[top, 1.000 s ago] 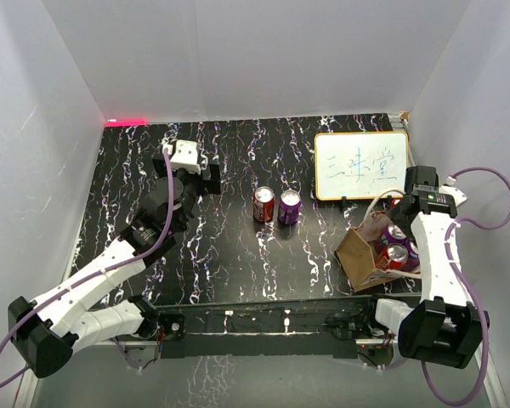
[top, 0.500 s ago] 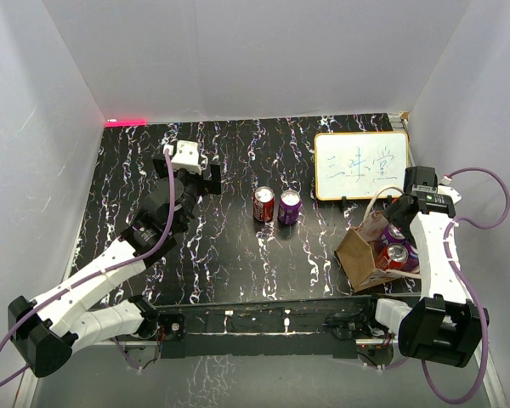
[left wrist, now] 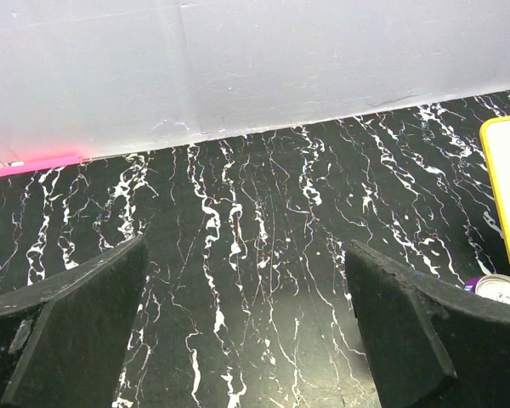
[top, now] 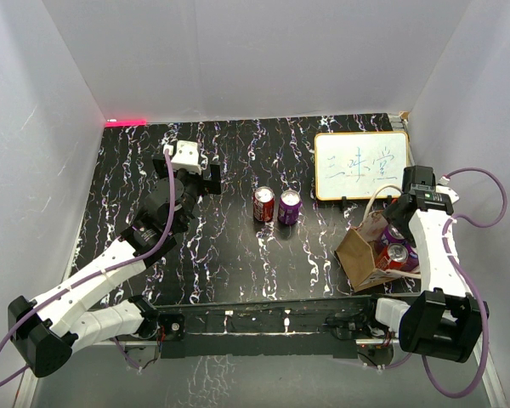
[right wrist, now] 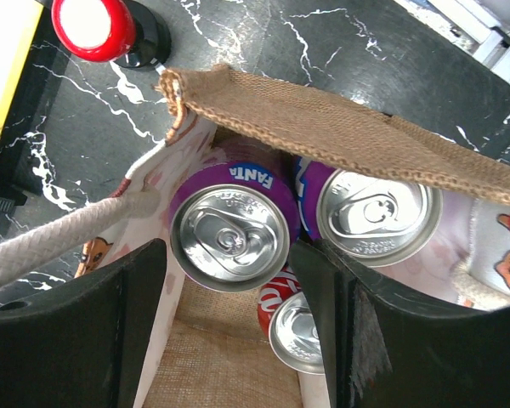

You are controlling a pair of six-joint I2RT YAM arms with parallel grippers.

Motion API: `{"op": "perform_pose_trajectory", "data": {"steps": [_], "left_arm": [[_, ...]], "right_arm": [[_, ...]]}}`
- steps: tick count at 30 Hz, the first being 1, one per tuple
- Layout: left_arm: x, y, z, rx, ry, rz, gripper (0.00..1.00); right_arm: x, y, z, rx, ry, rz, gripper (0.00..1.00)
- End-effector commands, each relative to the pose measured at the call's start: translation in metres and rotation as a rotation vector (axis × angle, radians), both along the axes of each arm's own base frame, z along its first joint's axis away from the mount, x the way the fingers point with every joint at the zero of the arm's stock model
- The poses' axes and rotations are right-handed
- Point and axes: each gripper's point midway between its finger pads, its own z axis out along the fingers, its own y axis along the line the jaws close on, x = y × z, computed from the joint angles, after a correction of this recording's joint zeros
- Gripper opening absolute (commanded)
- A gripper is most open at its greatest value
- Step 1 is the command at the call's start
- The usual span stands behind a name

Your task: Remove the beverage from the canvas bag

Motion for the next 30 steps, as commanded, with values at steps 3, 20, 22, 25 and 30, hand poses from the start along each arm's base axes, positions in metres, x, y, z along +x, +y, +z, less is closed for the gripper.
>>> {"op": "perform_pose_trajectory", "data": {"steps": [3,20,22,25,30], "left_arm": [[-0.005,0.004,0.016,-0.032,-0.045,0.007,0.97],[-0.005,0.003,0.015,-0.031,-0.045,0.008,0.97],[-0.005,0.003,0.015,-0.032,-0.045,0.008,0.97],[-0.005,0.003,0.014,-0.030,-0.043,0.006,0.97],[-0.004,0.002,0.012,-0.026,-0.040,0.006,0.97]], "right_arm": [[0.011,-0.002,-0.004,0.007,-0.027,-0.021,0.70],[0.027,-0.003,-0.025,0.021,-0.020,0.001,0.74],[0.029,-0.002,-0.028,0.024,-0.021,0.006,0.74],[0.028,-0.001,-0.037,0.036,-0.005,0.012,0.74],[0.024,-0.003,-0.048,0.025,0.027,0.014,0.76]]}}
